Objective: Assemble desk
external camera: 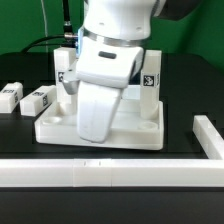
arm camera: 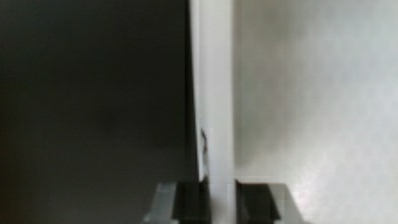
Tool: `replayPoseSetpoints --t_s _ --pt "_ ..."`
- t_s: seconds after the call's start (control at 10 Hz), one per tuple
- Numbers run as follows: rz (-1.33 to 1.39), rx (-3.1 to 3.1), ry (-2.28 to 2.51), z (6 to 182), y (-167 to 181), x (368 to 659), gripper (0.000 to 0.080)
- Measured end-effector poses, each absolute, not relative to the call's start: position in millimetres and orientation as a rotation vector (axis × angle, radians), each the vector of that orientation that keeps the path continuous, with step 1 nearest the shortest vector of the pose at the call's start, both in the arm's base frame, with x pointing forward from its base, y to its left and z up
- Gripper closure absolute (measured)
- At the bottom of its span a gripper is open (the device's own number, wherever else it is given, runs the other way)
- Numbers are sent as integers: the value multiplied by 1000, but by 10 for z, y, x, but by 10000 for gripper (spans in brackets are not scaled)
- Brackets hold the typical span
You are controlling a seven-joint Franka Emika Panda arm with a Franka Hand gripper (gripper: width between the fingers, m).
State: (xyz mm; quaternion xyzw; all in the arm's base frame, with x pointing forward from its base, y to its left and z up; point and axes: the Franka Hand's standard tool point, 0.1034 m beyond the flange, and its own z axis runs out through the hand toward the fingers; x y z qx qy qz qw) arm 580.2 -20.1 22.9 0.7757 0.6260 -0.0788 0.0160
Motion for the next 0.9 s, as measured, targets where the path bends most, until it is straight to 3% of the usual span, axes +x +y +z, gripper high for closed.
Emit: replayPoseSetpoints --t_s 0.2,0.6,0.9 --pt "-243 2410 1963 216 -45 5925 736" --pt "-247 2423 1948 199 -78 5908 736" --pt "-240 2344 2028 219 201 6062 736"
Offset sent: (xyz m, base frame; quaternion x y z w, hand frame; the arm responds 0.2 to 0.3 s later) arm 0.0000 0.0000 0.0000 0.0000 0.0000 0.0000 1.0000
